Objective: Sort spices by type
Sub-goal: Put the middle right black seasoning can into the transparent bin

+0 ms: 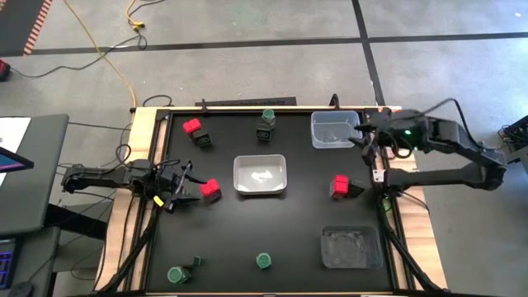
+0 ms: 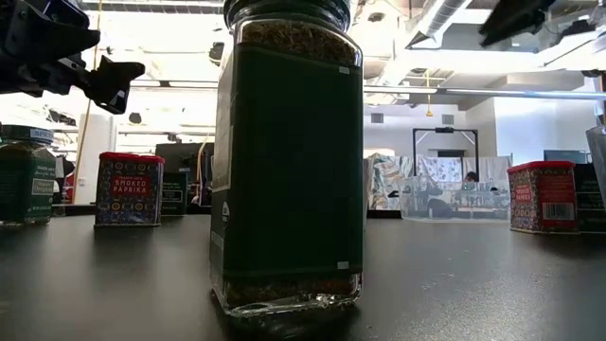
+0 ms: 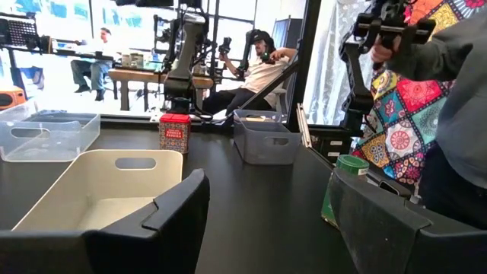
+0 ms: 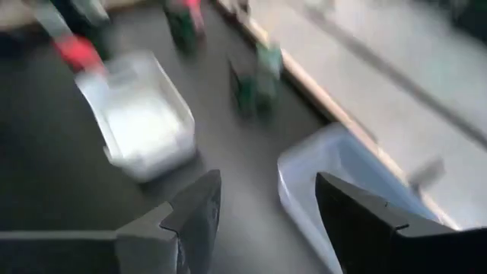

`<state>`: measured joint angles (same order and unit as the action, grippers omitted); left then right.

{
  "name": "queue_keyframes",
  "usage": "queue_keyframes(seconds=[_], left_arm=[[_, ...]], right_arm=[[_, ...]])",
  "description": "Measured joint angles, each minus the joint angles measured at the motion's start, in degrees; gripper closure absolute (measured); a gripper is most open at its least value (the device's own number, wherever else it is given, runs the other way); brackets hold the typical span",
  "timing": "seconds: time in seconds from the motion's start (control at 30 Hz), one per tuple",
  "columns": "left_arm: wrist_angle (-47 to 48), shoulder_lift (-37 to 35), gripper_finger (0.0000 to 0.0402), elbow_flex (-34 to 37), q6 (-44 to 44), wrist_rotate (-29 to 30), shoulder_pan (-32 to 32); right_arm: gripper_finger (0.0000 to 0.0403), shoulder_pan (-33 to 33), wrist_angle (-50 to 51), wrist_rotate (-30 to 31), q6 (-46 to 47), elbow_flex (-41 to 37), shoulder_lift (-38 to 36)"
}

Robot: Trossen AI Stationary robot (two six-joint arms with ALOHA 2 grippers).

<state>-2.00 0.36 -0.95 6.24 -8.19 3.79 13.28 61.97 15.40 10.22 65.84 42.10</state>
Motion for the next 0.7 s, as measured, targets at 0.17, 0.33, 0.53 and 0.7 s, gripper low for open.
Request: queue_keyframes(seconds=[0.17,0.33,0.53,0.7], left_arm=[[0.0,0.0,0.0143,0.0,0.0,0.0,0.0],[0.0,0.0,0.0143,0.0,0.0,0.0,0.0],[0.0,0.0,0.0143,0.0,0.0,0.0,0.0],[0.0,0.0,0.0143,0.0,0.0,0.0,0.0]], right_arm=[[0.0159,0.7,18.7,-0.5,5.9,3.2,5.8],[0.0159,-0.2,27.5,-0.7,7.7,3.2,7.8],[0.0159,-3.1,27.5,-0.7,9.3,3.2,5.4],[0.0159,-5.0,27.3,-0.7,11.9,-3.1,1.6]])
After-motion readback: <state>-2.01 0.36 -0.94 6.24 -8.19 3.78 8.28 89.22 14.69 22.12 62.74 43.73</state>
